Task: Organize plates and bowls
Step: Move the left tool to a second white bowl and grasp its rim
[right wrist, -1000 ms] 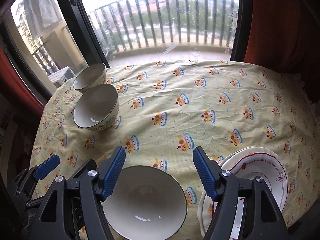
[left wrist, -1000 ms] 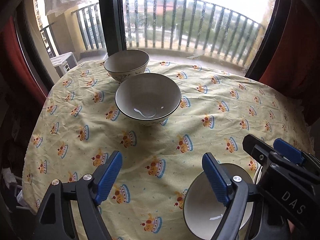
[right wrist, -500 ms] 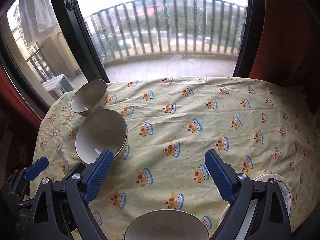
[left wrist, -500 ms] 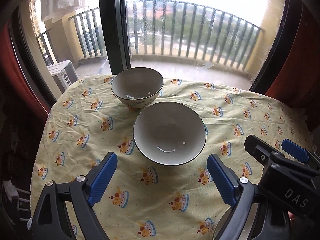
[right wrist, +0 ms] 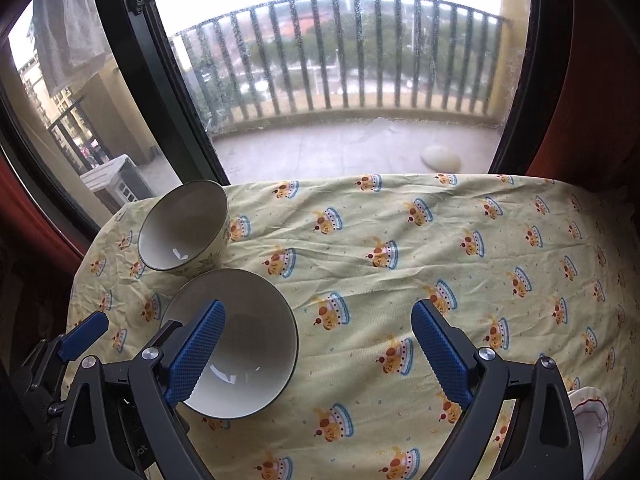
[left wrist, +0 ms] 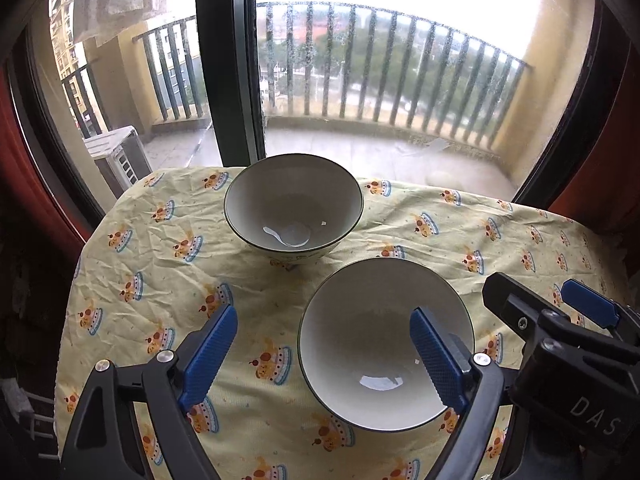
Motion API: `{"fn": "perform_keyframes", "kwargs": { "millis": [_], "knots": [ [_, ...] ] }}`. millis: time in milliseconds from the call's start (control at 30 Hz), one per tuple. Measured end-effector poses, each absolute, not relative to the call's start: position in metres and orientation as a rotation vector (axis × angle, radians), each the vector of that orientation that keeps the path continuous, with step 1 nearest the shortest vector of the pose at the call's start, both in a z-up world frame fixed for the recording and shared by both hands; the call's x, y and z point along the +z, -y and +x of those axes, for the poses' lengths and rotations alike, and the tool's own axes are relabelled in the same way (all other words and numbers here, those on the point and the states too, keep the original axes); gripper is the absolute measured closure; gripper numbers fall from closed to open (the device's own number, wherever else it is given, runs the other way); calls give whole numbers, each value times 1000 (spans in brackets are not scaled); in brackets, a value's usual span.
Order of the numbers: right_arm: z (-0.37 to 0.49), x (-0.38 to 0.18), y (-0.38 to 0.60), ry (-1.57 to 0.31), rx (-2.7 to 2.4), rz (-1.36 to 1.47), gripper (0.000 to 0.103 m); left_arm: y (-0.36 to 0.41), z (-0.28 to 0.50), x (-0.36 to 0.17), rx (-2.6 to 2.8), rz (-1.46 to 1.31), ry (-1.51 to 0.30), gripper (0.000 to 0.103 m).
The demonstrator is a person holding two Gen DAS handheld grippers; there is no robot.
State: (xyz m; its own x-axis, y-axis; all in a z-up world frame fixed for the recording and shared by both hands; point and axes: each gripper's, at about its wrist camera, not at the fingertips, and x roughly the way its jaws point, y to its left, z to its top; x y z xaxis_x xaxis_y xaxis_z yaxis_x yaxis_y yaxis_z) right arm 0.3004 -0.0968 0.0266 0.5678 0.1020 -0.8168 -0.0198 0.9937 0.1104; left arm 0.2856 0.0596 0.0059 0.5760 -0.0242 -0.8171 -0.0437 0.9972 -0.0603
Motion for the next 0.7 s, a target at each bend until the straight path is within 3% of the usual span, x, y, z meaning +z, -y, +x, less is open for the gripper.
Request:
{"fn": "perform_keyframes", "kwargs": {
  "millis": [300, 433, 567, 700],
  "knots": [
    [323, -2, 79, -967, 22, 38, 7, -67, 307, -24, -5, -79, -993, 26],
    [329, -16, 76, -1000, 12, 38, 13, -68, 312, -36, -11, -96, -1023, 40],
    [334, -26, 70, -1029, 32, 46, 44, -69, 315, -44, 3, -85, -1039, 64],
    [337, -35, 66, -1066, 58, 69, 69, -68, 317, -49, -17, -84, -1051, 70]
  ]
}}
